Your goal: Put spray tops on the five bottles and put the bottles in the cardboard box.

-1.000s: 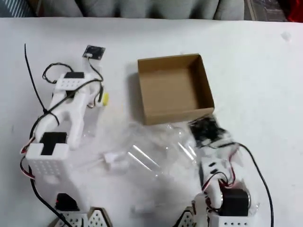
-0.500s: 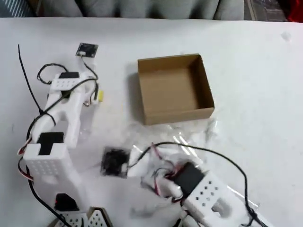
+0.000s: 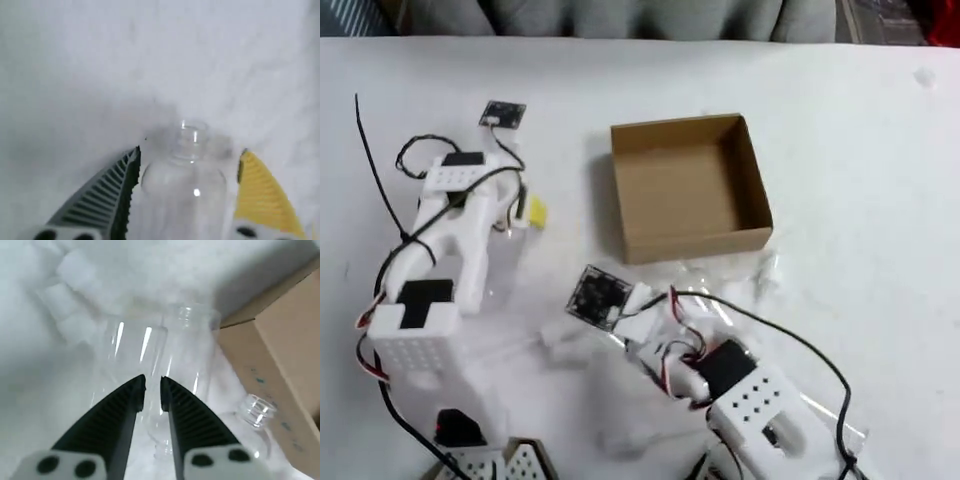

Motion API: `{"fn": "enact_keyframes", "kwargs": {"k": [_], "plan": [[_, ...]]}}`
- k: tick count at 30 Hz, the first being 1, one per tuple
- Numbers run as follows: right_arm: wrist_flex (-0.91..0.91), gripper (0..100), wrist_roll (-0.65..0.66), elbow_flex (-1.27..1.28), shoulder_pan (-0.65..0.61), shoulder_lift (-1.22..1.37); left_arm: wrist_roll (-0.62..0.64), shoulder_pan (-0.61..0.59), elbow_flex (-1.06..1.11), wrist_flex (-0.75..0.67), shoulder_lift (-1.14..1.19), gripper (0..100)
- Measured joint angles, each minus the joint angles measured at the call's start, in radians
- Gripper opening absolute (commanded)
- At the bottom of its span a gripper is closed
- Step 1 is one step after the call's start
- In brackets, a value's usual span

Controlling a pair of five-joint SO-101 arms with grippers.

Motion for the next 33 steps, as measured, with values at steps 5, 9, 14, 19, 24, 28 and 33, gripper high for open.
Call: {"fn": "enact_keyframes", "kwargs": {"k": [5,9,14,19,24,28,33], "plan": [[-0.017,3.4,-0.005,0.029,0.015,-0.054,0.0,-0.011,0.0,0.034,-0.002,34],[-0.018,3.4,-0.008,0.032,0.017,-0.074,-0.038,-0.038,0.0,0.044,-0.002,34],[-0.018,3.4,-0.008,0.032,0.021,-0.078,-0.12,-0.043,0.0,0.06,-0.002,34],[-0.018,3.4,-0.008,0.032,0.021,-0.078,-0.175,-0.044,0.0,0.061,-0.002,22],[-0.018,3.4,-0.008,0.032,0.021,-0.078,-0.184,-0.041,0.0,0.061,-0.002,2],[-0.018,3.4,-0.008,0.032,0.021,-0.078,-0.181,-0.031,0.0,0.061,-0.002,4],[0.038,3.8,-0.008,0.032,-0.049,-0.078,-0.181,-0.031,0.0,0.06,-0.002,3]]}}
